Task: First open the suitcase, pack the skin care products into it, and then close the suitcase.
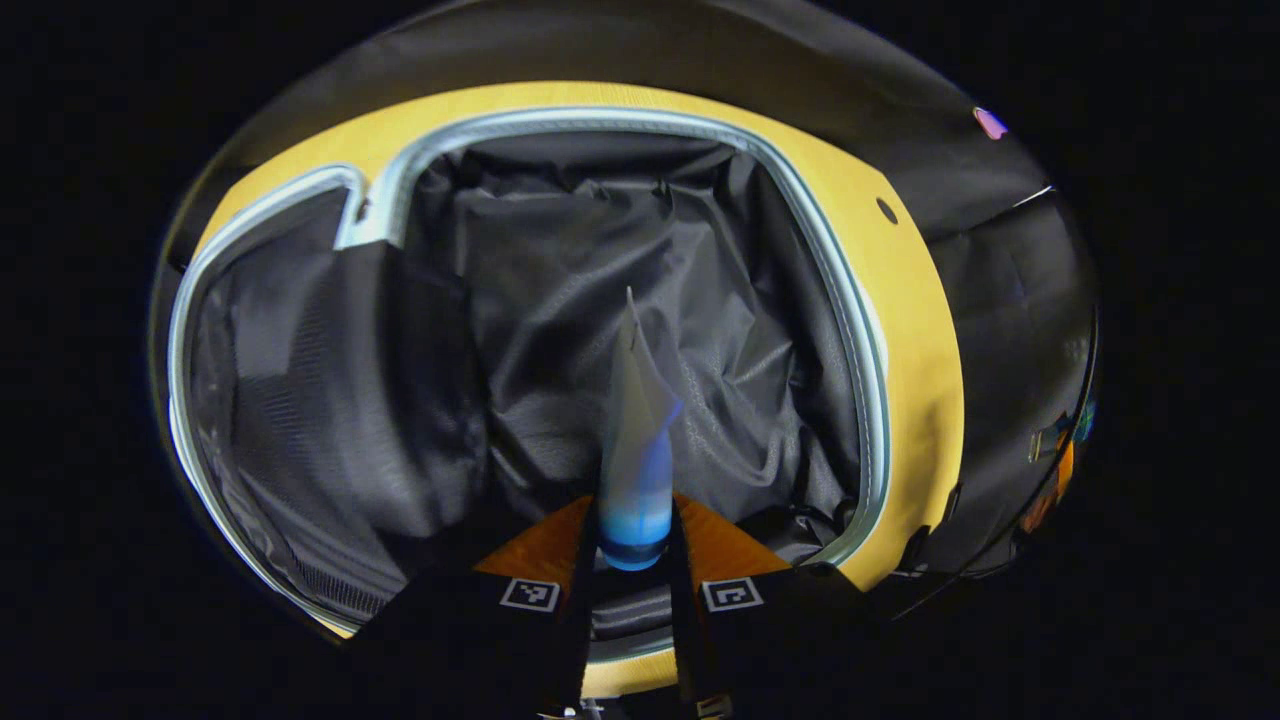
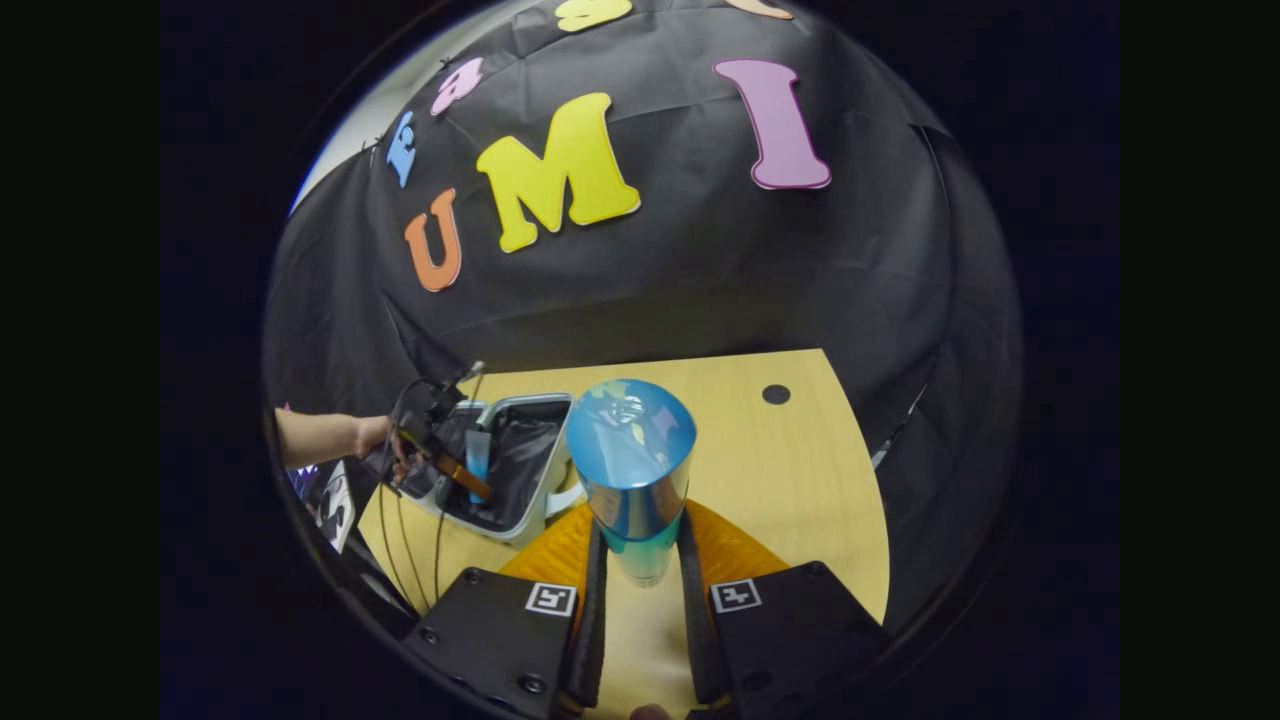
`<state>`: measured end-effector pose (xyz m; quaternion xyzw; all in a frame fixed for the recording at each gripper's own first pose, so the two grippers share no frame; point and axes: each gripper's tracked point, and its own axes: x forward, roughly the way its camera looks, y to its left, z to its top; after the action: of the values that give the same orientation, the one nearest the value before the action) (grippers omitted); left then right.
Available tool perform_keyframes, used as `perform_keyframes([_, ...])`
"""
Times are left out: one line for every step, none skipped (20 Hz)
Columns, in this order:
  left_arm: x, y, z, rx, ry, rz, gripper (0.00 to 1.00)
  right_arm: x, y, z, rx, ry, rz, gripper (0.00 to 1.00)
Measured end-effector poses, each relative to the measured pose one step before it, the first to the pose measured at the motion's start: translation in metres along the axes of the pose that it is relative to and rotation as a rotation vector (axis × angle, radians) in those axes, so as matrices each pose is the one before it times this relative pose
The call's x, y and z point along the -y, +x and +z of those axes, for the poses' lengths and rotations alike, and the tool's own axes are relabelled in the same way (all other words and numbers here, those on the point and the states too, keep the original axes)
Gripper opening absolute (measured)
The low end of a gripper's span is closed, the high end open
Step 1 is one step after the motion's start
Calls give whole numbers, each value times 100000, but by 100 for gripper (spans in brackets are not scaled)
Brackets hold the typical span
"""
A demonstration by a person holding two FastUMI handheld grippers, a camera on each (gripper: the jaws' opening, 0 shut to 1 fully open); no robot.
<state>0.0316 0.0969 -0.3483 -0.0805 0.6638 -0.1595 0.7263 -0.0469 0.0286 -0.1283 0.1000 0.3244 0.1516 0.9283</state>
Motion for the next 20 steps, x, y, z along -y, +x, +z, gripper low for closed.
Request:
perform_keyframes([438,489,-54,-3256,1327,-1291,38,-174,-264,-240,-283,-60,-115,32])
perform_keyframes([385,466,-185,-2678,1064,-815,38,-164,-95,-164,-206,132,-234,32])
perform_keyframes([252,625,-225,-2529,443,-491,37,41,-166,-117,-197,528,-228,32])
perform_keyframes([27,-363,-54,-2415,95,851,37,-59,-134,-138,-177,442,-285,32])
perform_keyframes([10,-225,14,-1295,240,278,38,45,-114,55,162,328,-366,32])
perform_keyframes([122,287,254,132,-454,-500,45,-16,-198,96,599,101,124,32])
perform_keyframes([138,71,-16,-1275,-1846,-655,39,-3,-226,156,289,303,79,32])
perform_keyframes([215,-53,106,-62,-1333,-111,48,-81,-216,185,147,176,210,32])
perform_keyframes([183,-92,16,111,-630,-910,43,-240,7,222,207,-117,472,32])
perform_keyframes([354,-33,15,777,-1166,-1180,44,-418,20,232,-82,-456,917,32])
perform_keyframes([149,-73,-167,261,-729,136,54,-509,-28,352,90,-1008,1240,32])
perform_keyframes([-50,-143,-214,537,-647,24,63,-561,31,278,-245,-1538,1369,32])
perform_keyframes([-89,-149,-144,1372,-875,348,71,-621,107,260,-302,-1674,1446,32])
perform_keyframes([82,-435,-162,1565,-1376,-342,75,-704,365,291,-662,-1527,1745,32])
perform_keyframes([141,-559,-166,1943,-1534,-1261,78,-881,221,178,-704,-1310,2110,32])
perform_keyframes([30,-590,-47,2317,-1444,-1241,78,-953,600,62,-1710,-1463,2525,32])
perform_keyframes([108,-856,-120,3161,-585,-1345,78,-1131,617,132,-1733,-1399,2951,32])
perform_keyframes([312,-1145,-272,4156,66,-1007,78,-1086,876,15,-2308,-1051,3241,32])
perform_keyframes([275,-1462,-127,4845,239,-723,89,-1248,1054,191,-2620,-425,3398,32])
perform_keyframes([613,-1465,-164,6215,493,-1495,80,-1338,1119,188,-2959,-536,3838,32])
